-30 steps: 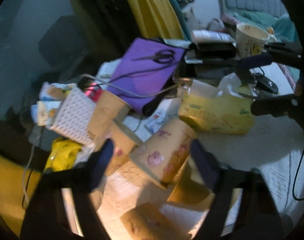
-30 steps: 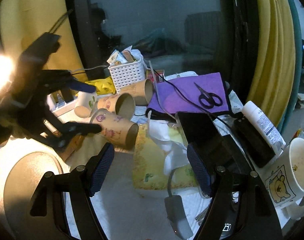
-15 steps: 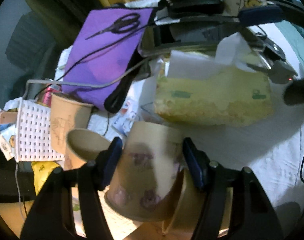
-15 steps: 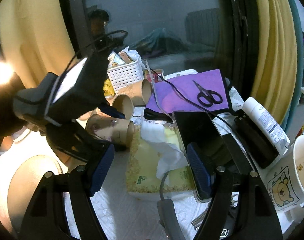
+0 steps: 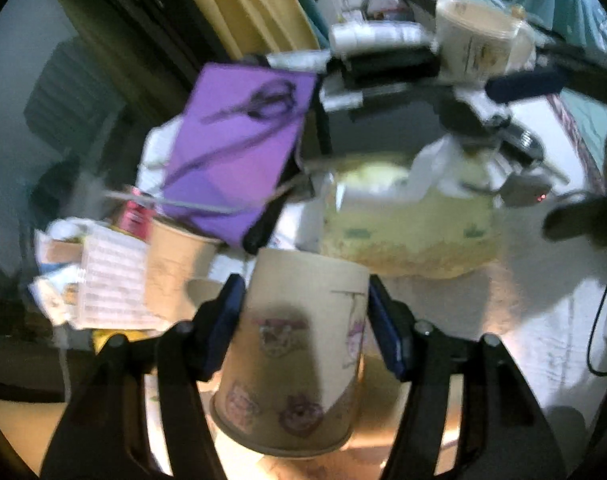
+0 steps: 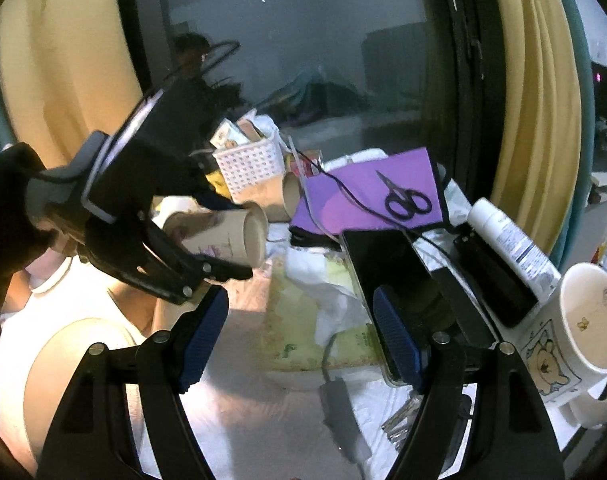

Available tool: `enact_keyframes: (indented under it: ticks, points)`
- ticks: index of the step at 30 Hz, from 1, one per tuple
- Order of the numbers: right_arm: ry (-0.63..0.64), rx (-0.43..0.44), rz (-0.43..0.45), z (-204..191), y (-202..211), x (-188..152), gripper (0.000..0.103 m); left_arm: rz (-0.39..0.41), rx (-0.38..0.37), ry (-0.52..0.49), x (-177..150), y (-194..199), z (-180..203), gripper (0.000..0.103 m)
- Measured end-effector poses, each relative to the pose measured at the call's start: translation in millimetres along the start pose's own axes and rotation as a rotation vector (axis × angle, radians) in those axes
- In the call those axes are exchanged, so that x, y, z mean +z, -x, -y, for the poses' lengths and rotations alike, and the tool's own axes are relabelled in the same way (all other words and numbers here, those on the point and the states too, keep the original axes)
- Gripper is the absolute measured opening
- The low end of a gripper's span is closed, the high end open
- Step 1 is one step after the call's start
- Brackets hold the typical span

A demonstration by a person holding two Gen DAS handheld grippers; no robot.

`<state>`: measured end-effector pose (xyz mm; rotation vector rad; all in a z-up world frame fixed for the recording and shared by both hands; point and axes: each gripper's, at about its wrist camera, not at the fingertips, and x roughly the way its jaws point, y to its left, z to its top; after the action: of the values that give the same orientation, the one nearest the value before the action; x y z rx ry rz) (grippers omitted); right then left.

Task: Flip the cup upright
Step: 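Close the left gripper around the body of the tan paper cup, then lift the cup with the left gripper and carry it over the mat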

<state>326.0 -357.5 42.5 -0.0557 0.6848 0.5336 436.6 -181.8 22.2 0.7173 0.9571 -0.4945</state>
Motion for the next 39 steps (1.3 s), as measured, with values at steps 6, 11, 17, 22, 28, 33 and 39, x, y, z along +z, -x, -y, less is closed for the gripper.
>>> enact_keyframes:
  ticks: [6,11,17,22,28,33,39]
  points:
    - [0.018,0.002,0.036,-24.7,29.8,-1.8,0.078,0.112,0.062,-0.003,-9.5,72.3,8.4,0.062]
    - [0.053,0.008,0.044,-51.8,52.1,-11.8,0.078,0.155,0.062,0.01,-38.1,109.1,30.3,0.062]
    - [0.064,0.005,0.036,-83.5,71.7,-32.3,0.078,0.151,0.047,0.04,-95.4,133.3,69.6,0.062]
    - [0.056,0.023,0.023,-111.6,83.9,-54.2,0.078,0.141,0.044,0.072,-141.5,140.7,103.7,0.062]
    - [0.035,0.079,-0.024,-147.7,83.3,-87.1,0.078,0.113,0.033,0.122,-196.0,141.0,136.5,0.062]
    - [0.009,0.127,-0.058,-165.0,77.8,-105.5,0.078,0.081,0.014,0.2,-232.2,135.8,145.7,0.062]
    - [0.019,0.161,-0.117,-181.3,61.6,-117.8,0.078,0.047,0.052,0.222,-258.0,121.7,162.4,0.063]
